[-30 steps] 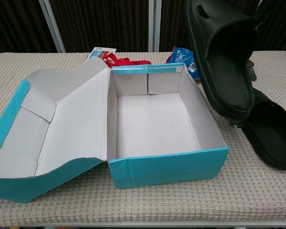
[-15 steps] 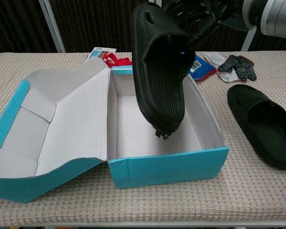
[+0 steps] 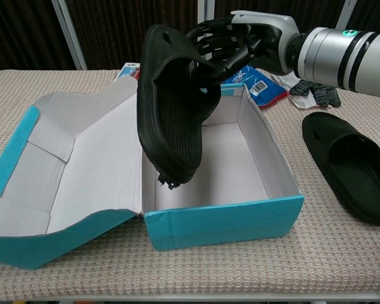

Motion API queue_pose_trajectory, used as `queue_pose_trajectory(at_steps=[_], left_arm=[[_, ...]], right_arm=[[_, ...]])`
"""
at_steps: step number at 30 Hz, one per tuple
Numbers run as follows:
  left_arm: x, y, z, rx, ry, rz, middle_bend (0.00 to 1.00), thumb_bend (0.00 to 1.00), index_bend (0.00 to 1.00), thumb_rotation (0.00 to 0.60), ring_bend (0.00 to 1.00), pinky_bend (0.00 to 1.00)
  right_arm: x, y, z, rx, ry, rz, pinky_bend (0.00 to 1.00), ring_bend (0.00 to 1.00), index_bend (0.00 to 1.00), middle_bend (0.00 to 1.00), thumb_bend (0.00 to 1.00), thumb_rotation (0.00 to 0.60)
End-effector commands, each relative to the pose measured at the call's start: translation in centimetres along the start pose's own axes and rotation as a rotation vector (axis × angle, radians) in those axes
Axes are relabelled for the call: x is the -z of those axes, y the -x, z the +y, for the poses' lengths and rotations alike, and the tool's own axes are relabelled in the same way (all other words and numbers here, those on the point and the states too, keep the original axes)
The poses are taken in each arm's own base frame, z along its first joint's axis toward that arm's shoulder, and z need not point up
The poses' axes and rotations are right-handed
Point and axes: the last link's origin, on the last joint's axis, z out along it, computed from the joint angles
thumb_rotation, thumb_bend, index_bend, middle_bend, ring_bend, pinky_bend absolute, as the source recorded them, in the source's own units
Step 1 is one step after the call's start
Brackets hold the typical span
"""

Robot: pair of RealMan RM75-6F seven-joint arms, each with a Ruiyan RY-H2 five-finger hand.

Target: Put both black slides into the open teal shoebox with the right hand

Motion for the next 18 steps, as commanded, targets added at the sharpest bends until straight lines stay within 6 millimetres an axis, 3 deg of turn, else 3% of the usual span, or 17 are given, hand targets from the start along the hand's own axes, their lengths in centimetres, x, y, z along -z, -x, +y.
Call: queue_pose_trajectory(at_steps=[1,18], left_arm=[[0.0,0.0,0.0,-0.003,0.001,0.001,0.23,0.14,0.24,0.600,0.13,0.20],[-0.1,0.0,-0.4,-0.006,0.000,0.006,0.24,0.14,0.24,0.600,0.13,0.20]], right_arm=[[-0.5,0.5,0.3,-0.004,0.001,-0.018,0.16,0.11,0.43,0.43,0.03,0.600],[-2.8,2.0,1.1,0.008,0.018,-0.062,0.17,0.11,0.43,0.43,0.03,0.600]])
